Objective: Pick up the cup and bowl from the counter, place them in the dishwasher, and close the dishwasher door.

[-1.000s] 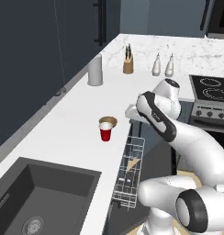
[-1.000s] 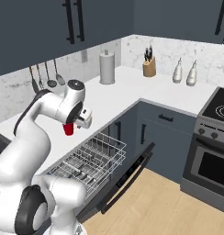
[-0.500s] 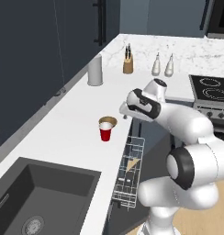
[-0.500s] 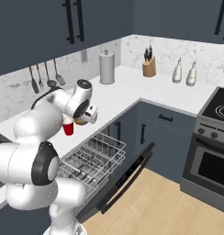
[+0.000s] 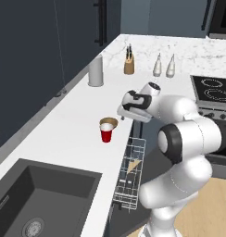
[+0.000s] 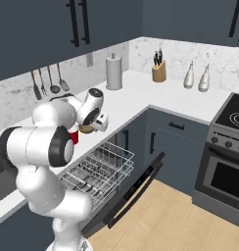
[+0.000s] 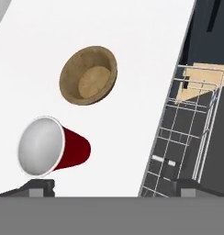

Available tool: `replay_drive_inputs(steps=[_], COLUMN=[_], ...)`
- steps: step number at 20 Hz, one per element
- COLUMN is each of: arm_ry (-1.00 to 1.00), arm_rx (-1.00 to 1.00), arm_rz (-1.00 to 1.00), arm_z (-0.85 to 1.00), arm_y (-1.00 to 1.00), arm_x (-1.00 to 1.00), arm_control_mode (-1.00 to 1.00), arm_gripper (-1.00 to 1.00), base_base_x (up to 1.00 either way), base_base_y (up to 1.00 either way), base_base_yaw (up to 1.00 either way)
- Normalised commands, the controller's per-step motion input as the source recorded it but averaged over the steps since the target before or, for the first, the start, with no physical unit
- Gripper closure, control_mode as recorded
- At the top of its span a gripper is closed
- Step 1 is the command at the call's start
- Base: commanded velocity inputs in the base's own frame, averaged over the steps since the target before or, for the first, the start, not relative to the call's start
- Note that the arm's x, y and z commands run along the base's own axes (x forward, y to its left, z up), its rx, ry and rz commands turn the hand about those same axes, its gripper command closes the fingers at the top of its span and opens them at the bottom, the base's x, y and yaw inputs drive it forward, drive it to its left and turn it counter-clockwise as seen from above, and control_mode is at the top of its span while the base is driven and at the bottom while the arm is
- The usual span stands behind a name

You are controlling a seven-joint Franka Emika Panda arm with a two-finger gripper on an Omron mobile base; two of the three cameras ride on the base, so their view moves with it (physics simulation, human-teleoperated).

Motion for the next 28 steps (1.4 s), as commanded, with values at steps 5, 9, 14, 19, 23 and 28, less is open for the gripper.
replay_drive_inputs(steps=[5,9,14,19,23,28], arm_ry=[0.00,0.01,0.08,0.10,0.00,0.02], arm_rx=[-0.01,0.00,-0.02,0.00,0.00,0.00], arm_rz=[0.00,0.00,-0.04,-0.02,-0.02,-0.01], arm_z=[-0.37,-0.23,-0.20,-0.20,-0.23,-0.29], arm_y=[0.03,0.06,0.28,0.10,0.00,0.00], arm_x=[0.39,0.58,0.62,0.48,0.31,0.34], arm_control_mode=[-1.00,-1.00,-1.00,-1.00,-1.00,-1.00], arm_gripper=[-1.00,-1.00,-1.00,-1.00,-1.00,-1.00], base_base_x=[0.00,0.00,0.00,0.00,0.00,0.00], base_base_y=[0.00,0.00,0.00,0.00,0.00,0.00], base_base_yaw=[0.00,0.00,0.00,0.00,0.00,0.00])
